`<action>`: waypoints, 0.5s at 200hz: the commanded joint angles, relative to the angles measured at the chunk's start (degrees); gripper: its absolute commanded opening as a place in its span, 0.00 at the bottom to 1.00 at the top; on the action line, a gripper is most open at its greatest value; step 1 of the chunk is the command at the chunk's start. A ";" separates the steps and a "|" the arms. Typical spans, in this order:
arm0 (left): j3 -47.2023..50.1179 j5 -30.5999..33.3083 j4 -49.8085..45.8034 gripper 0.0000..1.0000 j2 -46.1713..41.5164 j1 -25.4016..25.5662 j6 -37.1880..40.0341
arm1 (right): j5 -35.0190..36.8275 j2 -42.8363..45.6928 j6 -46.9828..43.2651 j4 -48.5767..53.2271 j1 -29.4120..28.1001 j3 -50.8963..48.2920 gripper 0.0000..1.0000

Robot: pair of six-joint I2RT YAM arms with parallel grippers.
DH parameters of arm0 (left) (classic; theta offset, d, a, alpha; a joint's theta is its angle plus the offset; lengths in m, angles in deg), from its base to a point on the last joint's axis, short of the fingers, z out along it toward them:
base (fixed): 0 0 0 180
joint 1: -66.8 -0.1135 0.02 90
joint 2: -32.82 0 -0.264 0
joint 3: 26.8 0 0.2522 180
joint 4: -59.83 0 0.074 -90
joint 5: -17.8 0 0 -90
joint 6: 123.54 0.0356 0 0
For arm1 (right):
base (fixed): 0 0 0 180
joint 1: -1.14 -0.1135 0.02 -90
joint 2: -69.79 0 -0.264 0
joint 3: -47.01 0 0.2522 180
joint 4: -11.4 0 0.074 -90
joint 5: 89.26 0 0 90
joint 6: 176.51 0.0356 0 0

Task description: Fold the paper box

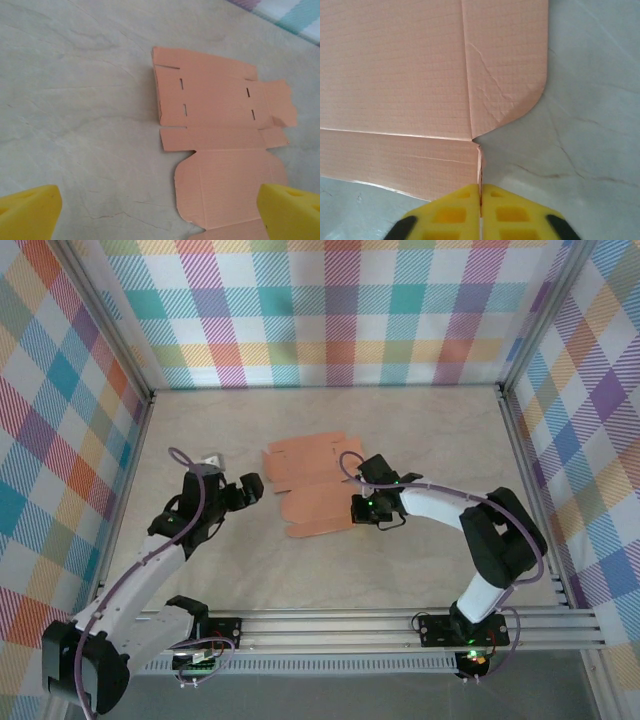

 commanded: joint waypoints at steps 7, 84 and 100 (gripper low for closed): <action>-3.56 -1.28 4.96 1.00 4.42 2.33 -0.84 | -2.50 3.72 0.87 -2.47 1.74 -1.20 0.43; -23.58 -6.31 8.51 1.00 31.63 7.95 -2.91 | -6.44 2.96 9.06 -11.87 13.28 2.36 0.72; -28.12 -6.84 8.38 1.00 37.96 7.76 -2.29 | -7.50 -1.07 8.05 -10.63 14.46 6.31 0.72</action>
